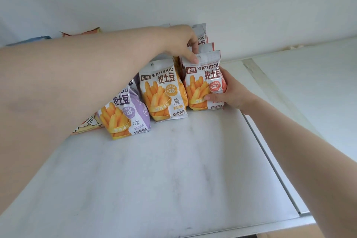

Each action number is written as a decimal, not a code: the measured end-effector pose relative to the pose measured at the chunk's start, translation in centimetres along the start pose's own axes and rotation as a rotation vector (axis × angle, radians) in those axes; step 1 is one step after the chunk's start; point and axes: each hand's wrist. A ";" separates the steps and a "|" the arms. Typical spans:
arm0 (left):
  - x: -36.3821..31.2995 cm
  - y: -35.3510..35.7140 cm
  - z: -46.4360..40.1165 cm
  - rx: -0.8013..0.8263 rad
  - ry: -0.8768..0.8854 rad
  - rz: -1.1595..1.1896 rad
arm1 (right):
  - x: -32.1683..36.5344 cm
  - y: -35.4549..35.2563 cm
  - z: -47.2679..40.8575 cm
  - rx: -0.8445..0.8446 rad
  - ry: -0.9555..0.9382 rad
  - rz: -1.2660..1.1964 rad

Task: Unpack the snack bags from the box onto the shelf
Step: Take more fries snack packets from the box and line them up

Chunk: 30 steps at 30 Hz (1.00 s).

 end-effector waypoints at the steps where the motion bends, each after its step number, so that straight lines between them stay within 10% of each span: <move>1: 0.0 0.1 0.0 -0.002 0.001 -0.003 | 0.0 0.0 0.0 0.000 0.008 -0.007; 17: -5.8 -1.5 8.1 -0.196 0.022 0.174 | 7.4 0.3 8.6 -0.252 0.254 0.263; 30: -16.2 11.7 31.9 0.026 -0.012 0.292 | 13.7 12.3 30.3 -0.128 0.438 0.880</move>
Point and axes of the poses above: each hand's wrist, its own z-axis away from the middle knuckle, its own y-axis out of the palm, x = y × z, and after that the axes turned 5 degrees about x, right-handed
